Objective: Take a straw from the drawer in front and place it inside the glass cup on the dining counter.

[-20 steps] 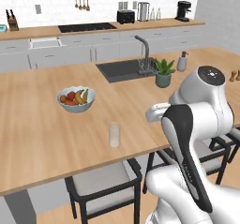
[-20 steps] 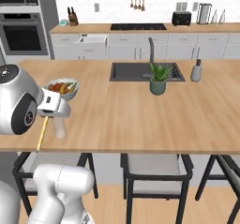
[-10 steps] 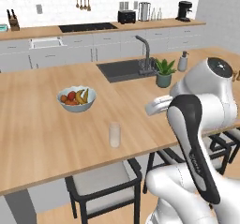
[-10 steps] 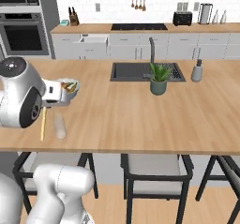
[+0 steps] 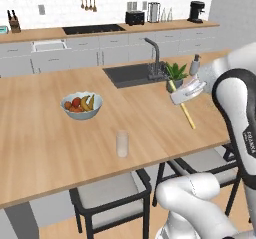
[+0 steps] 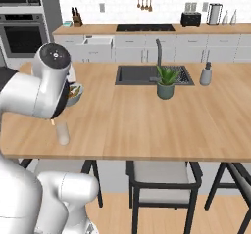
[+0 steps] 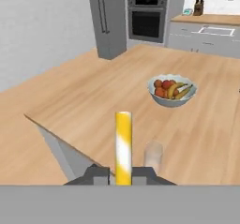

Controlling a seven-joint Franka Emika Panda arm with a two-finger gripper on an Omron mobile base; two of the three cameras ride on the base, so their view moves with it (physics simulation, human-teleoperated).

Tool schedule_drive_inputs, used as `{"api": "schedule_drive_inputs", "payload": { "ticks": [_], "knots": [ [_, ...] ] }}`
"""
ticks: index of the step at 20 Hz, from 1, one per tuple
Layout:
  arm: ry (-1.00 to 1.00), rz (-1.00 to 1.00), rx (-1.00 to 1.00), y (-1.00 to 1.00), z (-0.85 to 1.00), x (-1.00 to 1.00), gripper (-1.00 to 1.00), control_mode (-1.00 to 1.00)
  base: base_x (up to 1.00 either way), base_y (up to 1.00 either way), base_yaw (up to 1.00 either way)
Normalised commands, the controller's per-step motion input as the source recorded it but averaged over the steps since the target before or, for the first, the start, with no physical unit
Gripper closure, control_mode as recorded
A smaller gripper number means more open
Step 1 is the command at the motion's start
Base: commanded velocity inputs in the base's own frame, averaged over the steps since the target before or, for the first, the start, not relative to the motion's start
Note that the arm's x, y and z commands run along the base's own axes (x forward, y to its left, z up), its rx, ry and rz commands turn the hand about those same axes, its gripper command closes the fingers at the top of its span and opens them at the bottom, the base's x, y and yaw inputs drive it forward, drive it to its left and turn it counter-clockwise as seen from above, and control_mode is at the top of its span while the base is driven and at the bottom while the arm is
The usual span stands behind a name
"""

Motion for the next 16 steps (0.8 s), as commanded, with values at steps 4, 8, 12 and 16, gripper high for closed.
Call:
{"api": "schedule_drive_inputs", "payload": {
  "ticks": [4, 8, 12, 16],
  "knots": [
    [0.00, 0.36, 0.15, 0.51, 0.06, 0.48, 1.00, -1.00, 0.00, 0.00, 0.00],
    [0.00, 0.29, 0.19, 0.55, -0.05, 0.36, 1.00, -1.00, 0.00, 0.00, 0.00],
    [-0.05, 0.21, 0.24, 0.22, -0.22, 0.02, 1.00, -1.00, 0.00, 0.00, 0.00],
    [-0.14, 0.12, 0.26, 0.08, -0.32, -0.18, 1.00, -1.00, 0.00, 0.00, 0.00]
  ]
}}
